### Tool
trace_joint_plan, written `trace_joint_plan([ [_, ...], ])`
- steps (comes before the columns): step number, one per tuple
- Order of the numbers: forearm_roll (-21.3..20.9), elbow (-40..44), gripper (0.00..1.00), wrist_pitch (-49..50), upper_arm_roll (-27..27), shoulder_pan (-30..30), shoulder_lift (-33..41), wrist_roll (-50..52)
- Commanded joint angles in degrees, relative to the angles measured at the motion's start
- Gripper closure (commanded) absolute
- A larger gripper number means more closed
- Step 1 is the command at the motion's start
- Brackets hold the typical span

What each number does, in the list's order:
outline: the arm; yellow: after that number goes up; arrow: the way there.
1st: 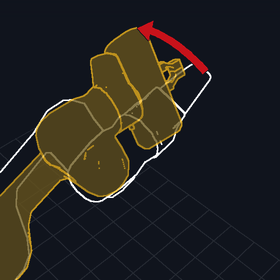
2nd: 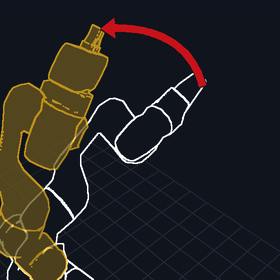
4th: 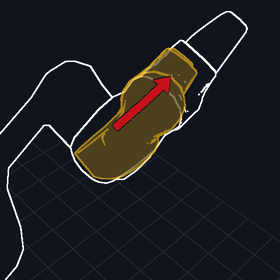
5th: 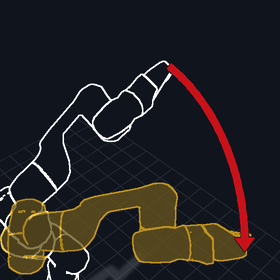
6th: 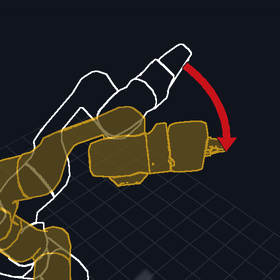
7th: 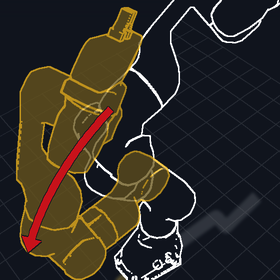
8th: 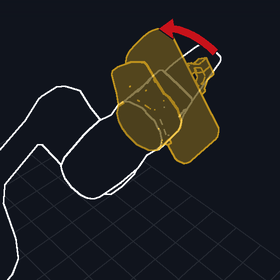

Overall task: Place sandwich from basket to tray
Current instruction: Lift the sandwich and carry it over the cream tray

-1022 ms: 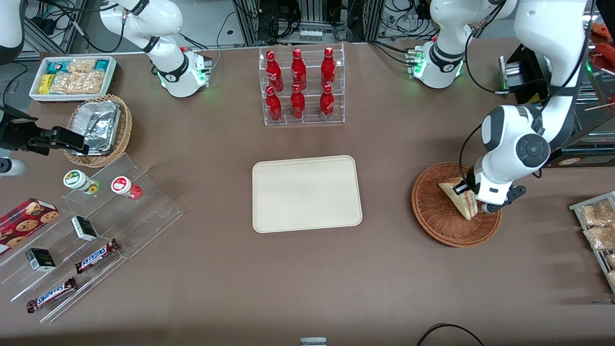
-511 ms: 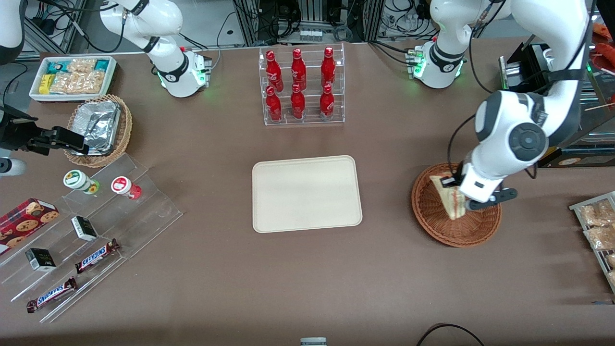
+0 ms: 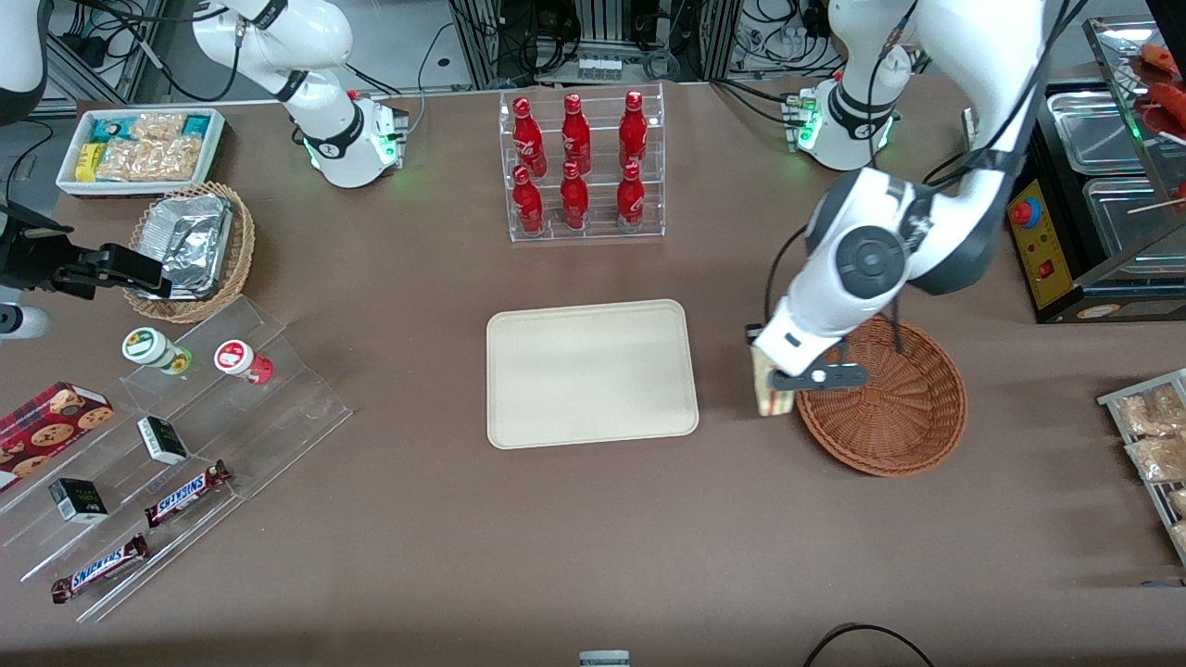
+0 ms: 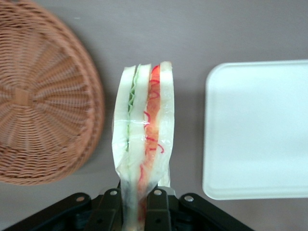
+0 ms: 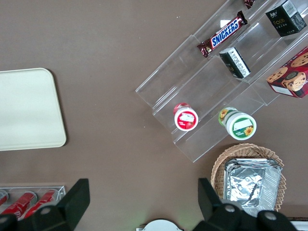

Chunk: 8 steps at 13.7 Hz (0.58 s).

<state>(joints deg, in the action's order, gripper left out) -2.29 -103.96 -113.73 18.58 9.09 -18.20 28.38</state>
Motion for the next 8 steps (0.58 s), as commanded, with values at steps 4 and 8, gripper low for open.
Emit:
trace_joint_plan([
  [4,-0.17,15.26,1.0,4.83,-0.22,9.09,-12.19,7.11],
  [8,-0.78,23.78,1.0,5.1,-0.48,15.68,-19.4,14.49],
])
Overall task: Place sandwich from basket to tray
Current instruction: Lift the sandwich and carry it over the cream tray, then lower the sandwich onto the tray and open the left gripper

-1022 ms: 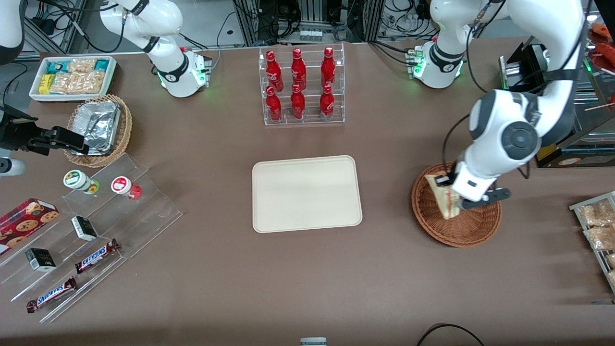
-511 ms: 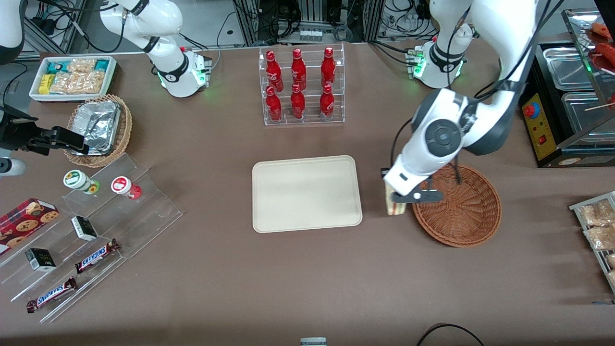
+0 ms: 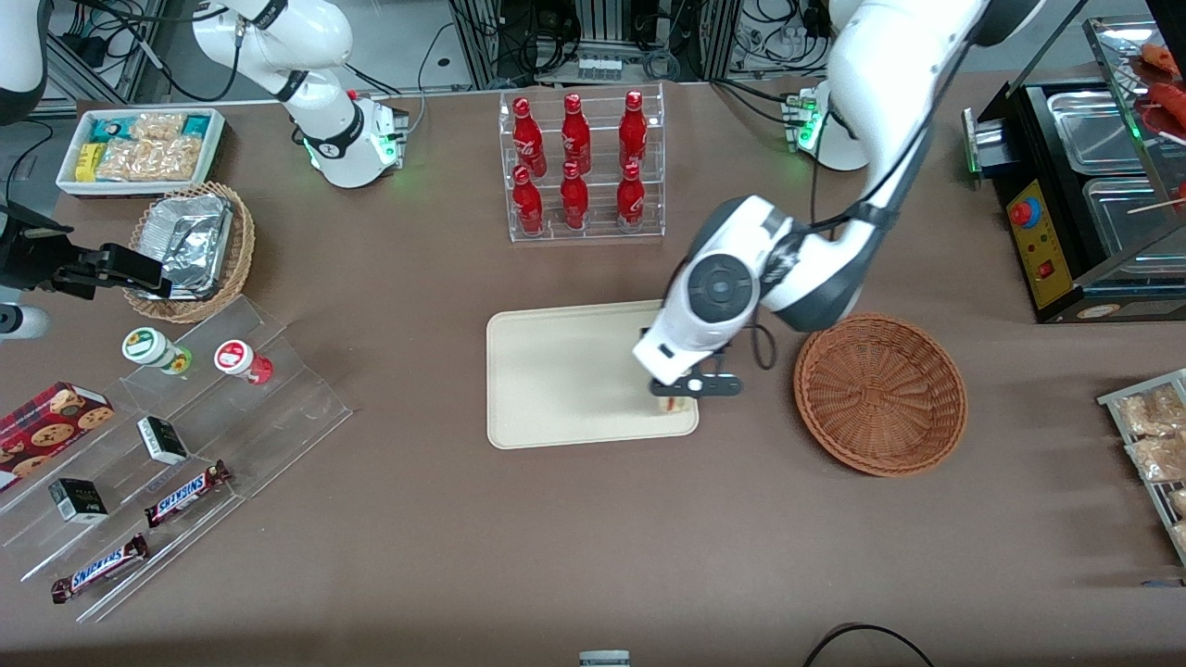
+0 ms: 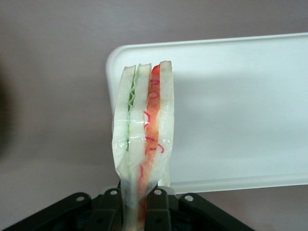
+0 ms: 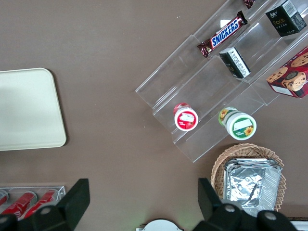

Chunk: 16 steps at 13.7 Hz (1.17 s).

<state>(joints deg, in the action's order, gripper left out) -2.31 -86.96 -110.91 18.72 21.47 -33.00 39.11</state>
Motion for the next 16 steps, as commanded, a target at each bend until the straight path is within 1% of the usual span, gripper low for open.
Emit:
trace_joint_plan([
  [1,-0.94,8.63,1.0,2.54,-0.7,4.45,-6.1,4.56],
  [7,-1.03,14.7,1.0,3.25,-0.97,8.58,-11.55,8.95],
  [9,-4.26,16.28,1.0,3.16,-1.32,10.08,-13.4,12.72],
  [12,-4.81,19.0,1.0,2.46,-1.32,10.43,-16.47,13.45],
  [14,-4.89,21.47,1.0,2.46,-1.49,12.1,-18.67,14.49],
  [16,-5.86,21.56,1.0,1.5,-1.41,12.19,-19.21,15.03],
])
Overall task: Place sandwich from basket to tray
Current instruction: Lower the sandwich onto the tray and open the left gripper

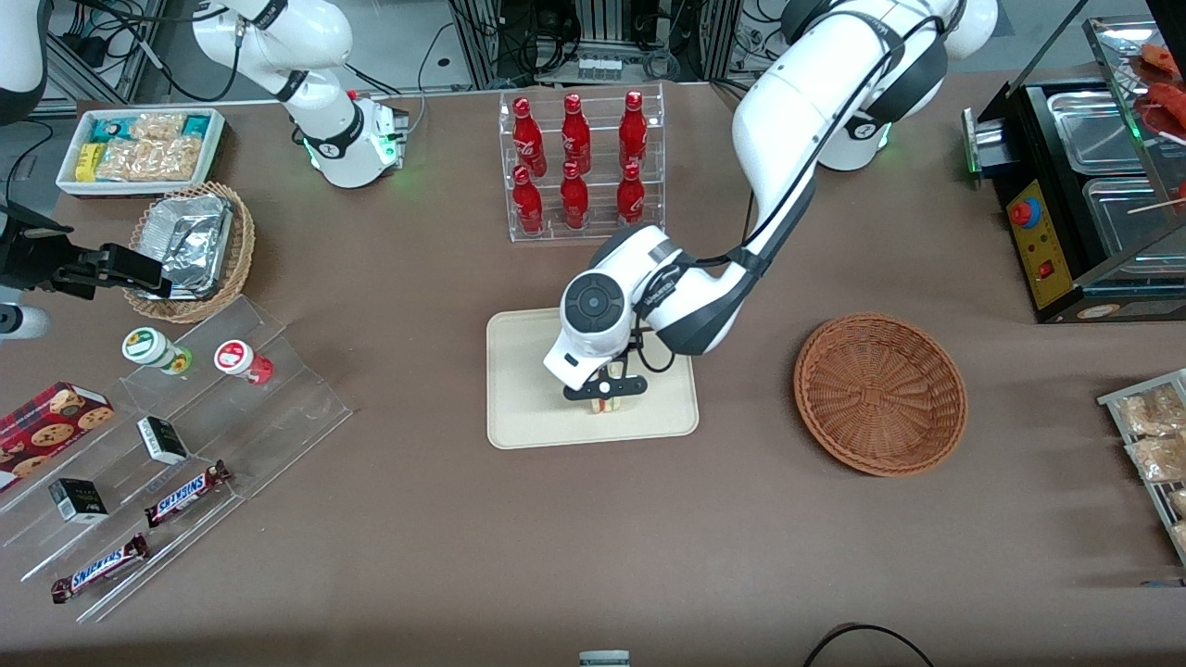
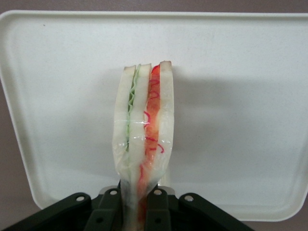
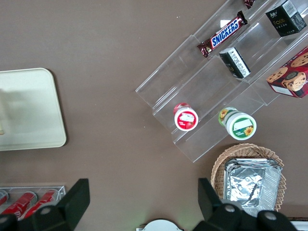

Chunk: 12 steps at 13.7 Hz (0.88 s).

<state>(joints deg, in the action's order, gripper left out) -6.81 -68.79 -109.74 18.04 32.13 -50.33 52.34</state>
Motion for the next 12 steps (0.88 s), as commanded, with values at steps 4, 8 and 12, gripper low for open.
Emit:
trace_joint_plan([
  [4,-1.36,3.31,1.0,-1.96,-0.73,1.53,-2.49,2.94],
  [8,-1.27,2.96,1.0,-2.05,-0.73,1.62,-2.58,5.22],
  [12,-1.45,2.87,0.0,-2.32,-0.73,1.62,-2.93,5.23],
])
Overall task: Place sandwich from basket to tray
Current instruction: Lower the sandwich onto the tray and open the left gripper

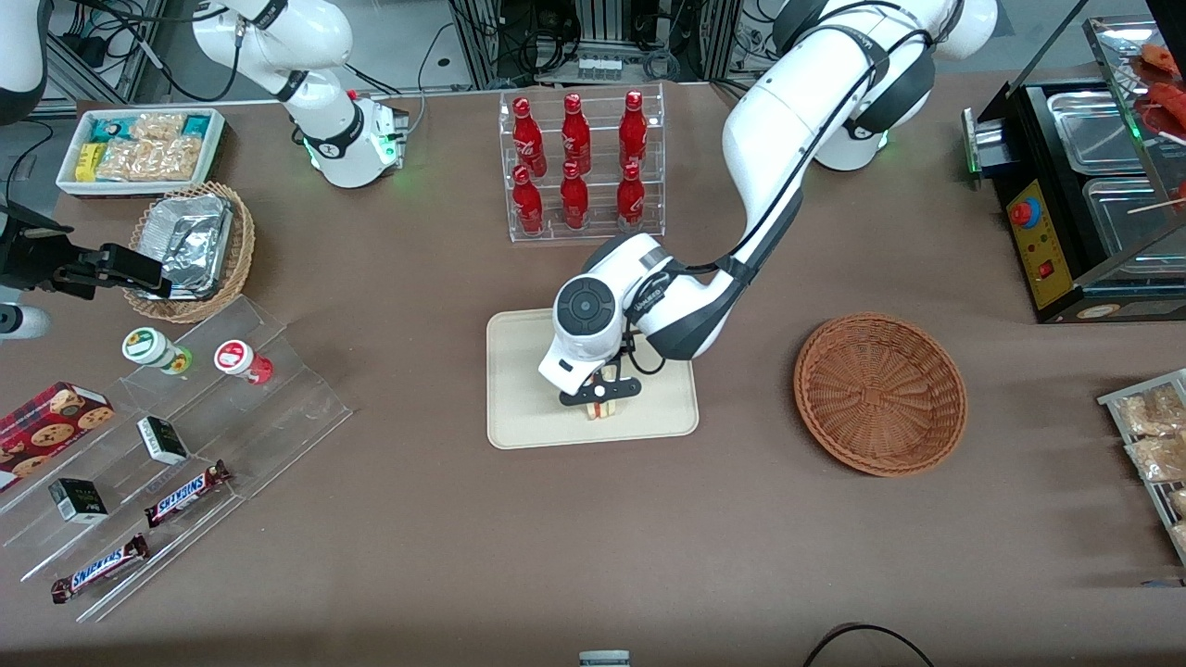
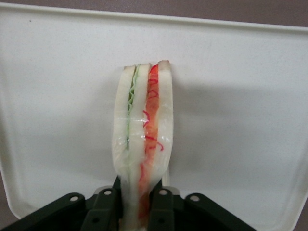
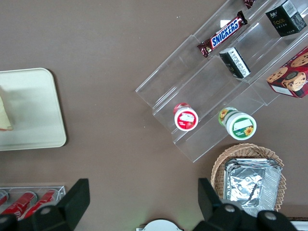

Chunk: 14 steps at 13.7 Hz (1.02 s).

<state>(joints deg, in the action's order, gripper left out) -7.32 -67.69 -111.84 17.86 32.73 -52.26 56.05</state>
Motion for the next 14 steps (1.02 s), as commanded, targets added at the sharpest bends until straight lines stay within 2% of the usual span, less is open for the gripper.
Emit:
trace_joint_plan([
  [1,-0.94,1.77,0.0,-0.23,-0.55,1.02,-0.92,1.52],
  [9,-0.41,2.21,0.0,5.12,-0.02,-0.65,5.67,0.38],
  [11,-0.77,2.21,0.0,7.5,-0.54,-1.17,7.86,-7.74],
  [14,-0.94,0.02,0.0,10.93,-0.54,-5.91,10.77,-18.77],
])
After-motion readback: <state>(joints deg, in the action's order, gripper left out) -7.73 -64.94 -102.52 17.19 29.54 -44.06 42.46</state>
